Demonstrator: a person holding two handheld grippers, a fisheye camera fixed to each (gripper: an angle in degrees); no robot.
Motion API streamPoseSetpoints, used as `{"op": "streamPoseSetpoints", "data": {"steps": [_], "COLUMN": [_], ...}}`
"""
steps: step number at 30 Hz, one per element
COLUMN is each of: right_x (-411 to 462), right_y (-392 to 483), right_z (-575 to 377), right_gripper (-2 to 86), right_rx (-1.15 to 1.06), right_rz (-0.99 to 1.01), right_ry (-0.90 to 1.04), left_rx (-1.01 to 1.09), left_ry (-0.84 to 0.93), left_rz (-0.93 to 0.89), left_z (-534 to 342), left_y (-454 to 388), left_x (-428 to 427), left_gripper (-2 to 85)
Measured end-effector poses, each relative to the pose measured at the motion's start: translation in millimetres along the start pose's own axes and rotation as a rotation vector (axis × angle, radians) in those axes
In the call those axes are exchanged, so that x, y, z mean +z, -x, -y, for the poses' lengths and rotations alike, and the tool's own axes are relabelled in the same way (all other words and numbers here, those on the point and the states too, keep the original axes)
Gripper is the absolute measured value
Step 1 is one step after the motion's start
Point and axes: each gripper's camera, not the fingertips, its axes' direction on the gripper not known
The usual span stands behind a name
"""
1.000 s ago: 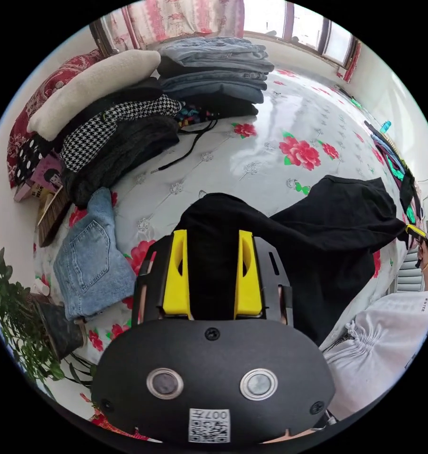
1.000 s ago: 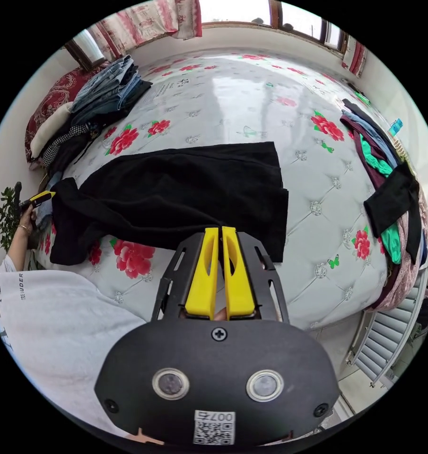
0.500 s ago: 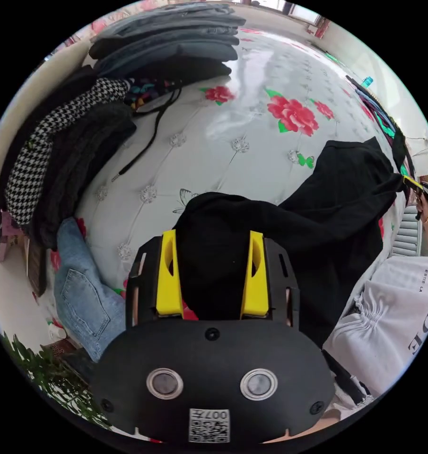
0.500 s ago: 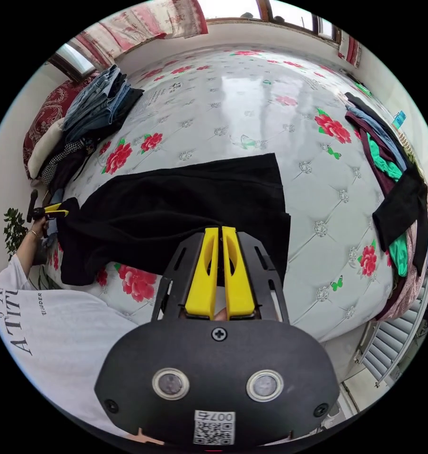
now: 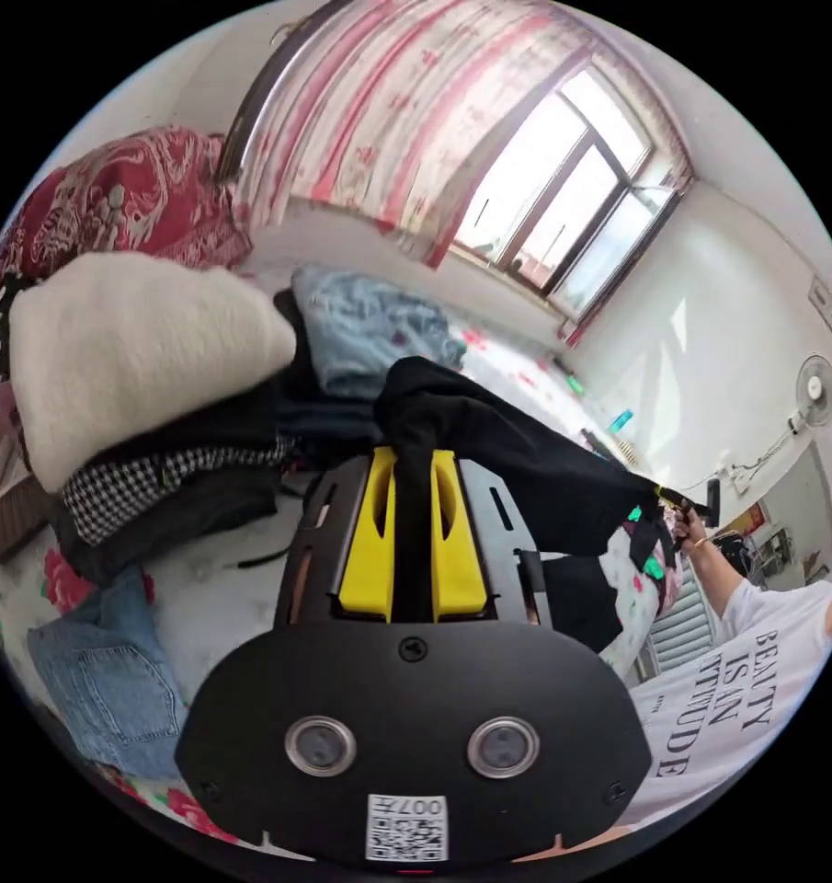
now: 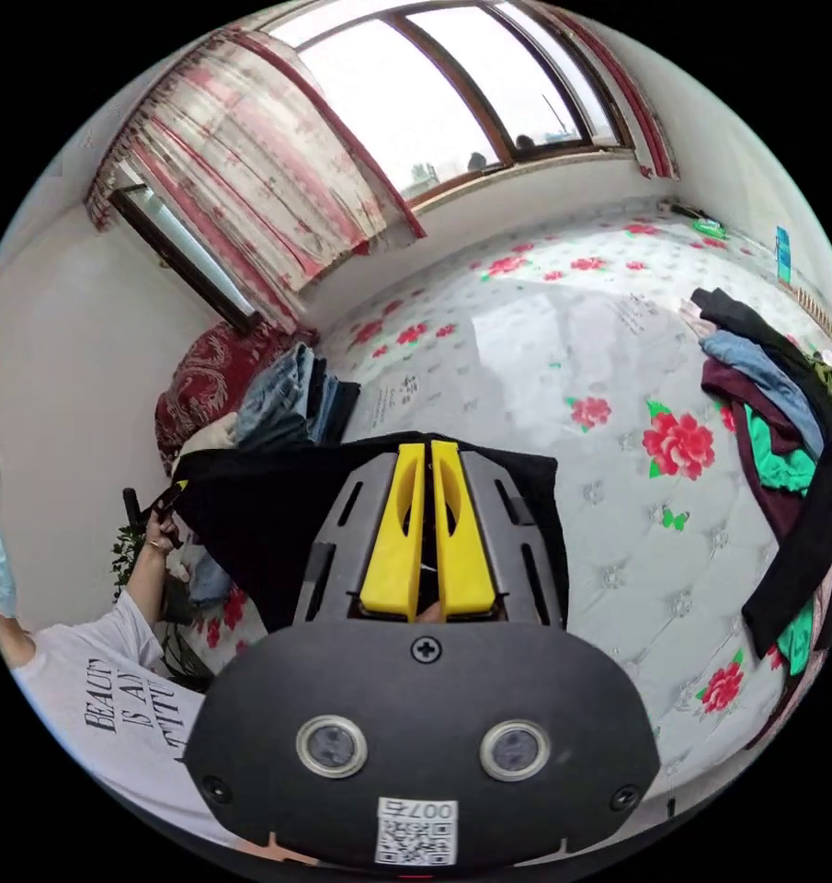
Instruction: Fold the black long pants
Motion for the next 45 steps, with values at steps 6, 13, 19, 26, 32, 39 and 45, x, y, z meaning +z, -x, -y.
{"op": "streamPoseSetpoints", "data": {"steps": [6,13,19,26,32,39,45], "right_x": [-119.9,-124.1,4.8,55.5,28.6,176.8,324.6], "right_y": [62.0,54.7,-9.2,-24.1,11.9,65.5,89.4], "right_z": [-28.9,-189.8,-366.2,-420.2,-341.2,-263.0,-222.3], "right_gripper": [-0.2,-0.2,0.2,3.3,5.3,6.6,7.3], "right_rx": [-0.191,-0.207,0.045,0.094,-0.001,-0.080,-0.068], "right_rz": [0.104,0.068,-0.158,-0.209,-0.199,-0.180,-0.228], "right_ry": [-0.212,0.062,0.581,0.859,0.529,0.456,0.566], "left_rx": [0.243,0.077,-0.342,-0.340,-0.311,-0.600,-0.614], "left_ry": [-0.158,0.098,0.430,0.448,0.485,0.364,0.309], "left_rz": [0.108,0.238,0.256,0.288,0.328,0.500,0.582], "left_z": [-37.4,-228.0,-402.6,-416.3,-418.8,-454.3,-431.5], "left_y": [-68.6,-57.3,-12.4,-3.5,2.3,7.9,-13.0], "left_x": [-134.8,-172.9,-146.1,-178.1,-206.7,-250.6,-251.6], "left_gripper": [6.1,6.5,6.2,5.6,7.1,6.1,5.3]}}
